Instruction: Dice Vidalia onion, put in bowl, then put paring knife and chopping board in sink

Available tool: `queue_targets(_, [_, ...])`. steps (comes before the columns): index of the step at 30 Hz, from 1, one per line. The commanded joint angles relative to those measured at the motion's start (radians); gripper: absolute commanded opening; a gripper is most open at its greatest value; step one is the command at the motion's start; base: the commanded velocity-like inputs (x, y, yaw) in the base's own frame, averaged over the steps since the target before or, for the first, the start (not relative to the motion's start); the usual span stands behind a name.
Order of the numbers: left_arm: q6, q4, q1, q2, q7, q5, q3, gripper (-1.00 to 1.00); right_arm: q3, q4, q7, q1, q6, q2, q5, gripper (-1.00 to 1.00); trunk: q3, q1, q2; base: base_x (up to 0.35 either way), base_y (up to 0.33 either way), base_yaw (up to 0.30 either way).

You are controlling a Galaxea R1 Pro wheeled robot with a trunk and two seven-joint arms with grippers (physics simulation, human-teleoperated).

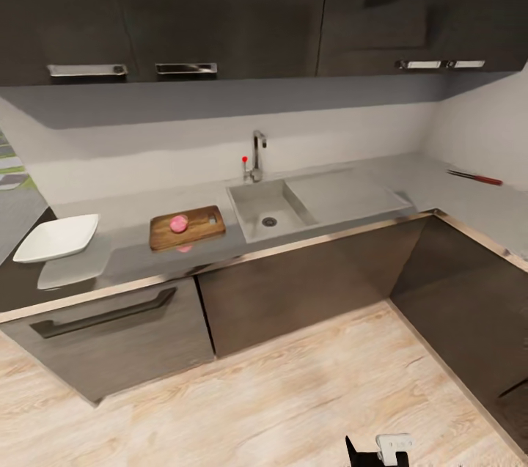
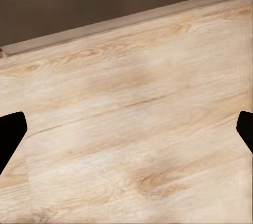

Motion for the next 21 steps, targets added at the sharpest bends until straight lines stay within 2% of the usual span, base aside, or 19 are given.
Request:
queue_targets(1, [-0.003,-0.001,0.000,0.001,0.007,0.010,-0.004,1.00,-0.008,0.000,0.009,-0.001,-0.004,0.002,0.008,1.00,0.000,0.000,-0.001,0.000,0.000,-0.223])
queue_targets(21, [-0.003,-0.004,0.000,0.001,0.007,0.012,-0.006,1.00,-0.008,0.000,0.009,-0.001,-0.004,0.002,0.008,1.00,0.024,0.000,-0.001,0.000,0.000,-0.223])
